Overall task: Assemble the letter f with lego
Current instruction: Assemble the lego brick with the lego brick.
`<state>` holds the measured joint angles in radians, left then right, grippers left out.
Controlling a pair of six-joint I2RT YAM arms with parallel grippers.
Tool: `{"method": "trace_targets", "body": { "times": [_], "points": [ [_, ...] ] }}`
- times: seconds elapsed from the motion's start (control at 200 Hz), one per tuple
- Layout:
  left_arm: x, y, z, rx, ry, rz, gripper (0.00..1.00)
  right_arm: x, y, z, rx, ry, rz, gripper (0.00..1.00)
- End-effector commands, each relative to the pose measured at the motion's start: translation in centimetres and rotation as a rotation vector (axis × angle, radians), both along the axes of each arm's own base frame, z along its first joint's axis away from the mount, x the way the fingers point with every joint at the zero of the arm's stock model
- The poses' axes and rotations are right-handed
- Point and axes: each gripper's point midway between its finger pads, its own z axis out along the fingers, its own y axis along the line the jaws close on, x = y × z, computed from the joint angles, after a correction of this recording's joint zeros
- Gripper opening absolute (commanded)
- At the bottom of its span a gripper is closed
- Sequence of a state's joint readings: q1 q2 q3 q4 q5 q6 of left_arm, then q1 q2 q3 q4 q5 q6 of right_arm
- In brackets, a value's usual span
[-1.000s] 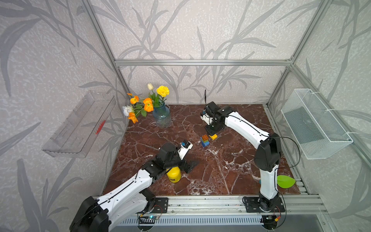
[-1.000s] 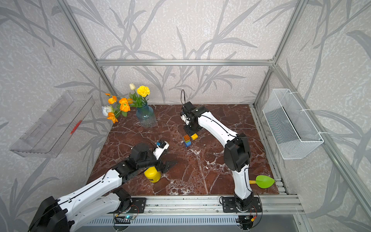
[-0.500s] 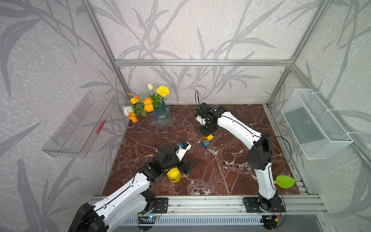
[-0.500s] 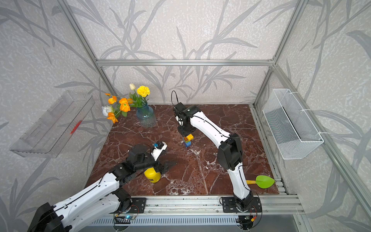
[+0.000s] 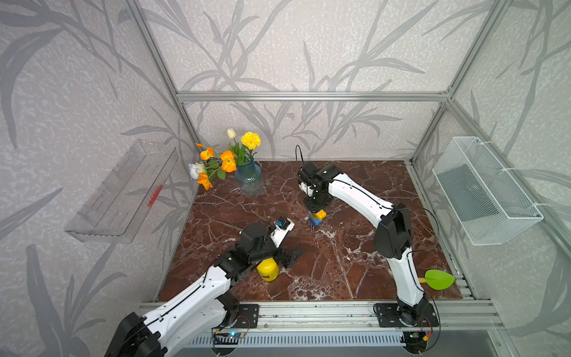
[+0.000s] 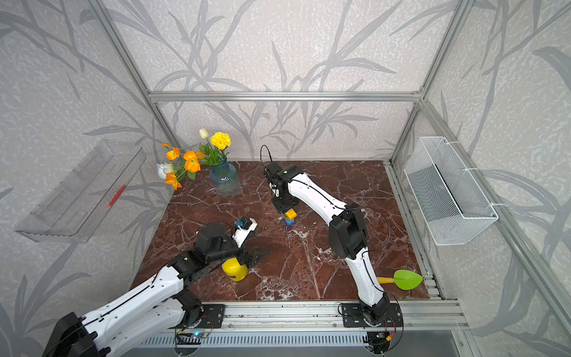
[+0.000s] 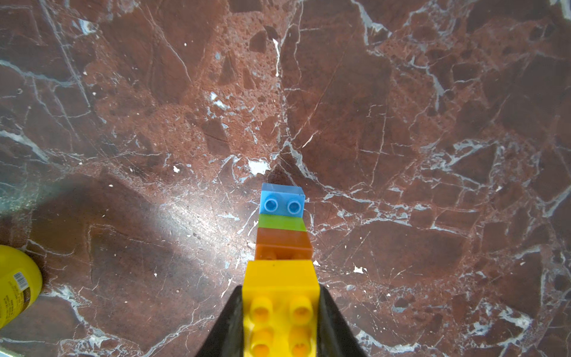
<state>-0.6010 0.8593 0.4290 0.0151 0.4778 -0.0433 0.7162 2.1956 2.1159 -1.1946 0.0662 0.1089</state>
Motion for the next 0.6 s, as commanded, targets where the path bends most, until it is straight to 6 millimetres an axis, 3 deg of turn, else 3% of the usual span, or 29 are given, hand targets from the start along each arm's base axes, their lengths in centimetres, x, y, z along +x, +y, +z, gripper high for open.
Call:
{"method": "trace_targets", "body": {
  "times": [0.0,0.595],
  "points": [
    [-0.24,-0.05,0.11,-0.010,-0.015,-0.016,0.99,0.25,0.31,0.36,0.005,-0.003,-0.009,0.27],
    [-0.28,-0.10,0.16,-0.013,-0.013,-0.020,0.99,0.38,-0.16,0.03,-0.025,0.006,-0.061,0.25]
  ]
}}
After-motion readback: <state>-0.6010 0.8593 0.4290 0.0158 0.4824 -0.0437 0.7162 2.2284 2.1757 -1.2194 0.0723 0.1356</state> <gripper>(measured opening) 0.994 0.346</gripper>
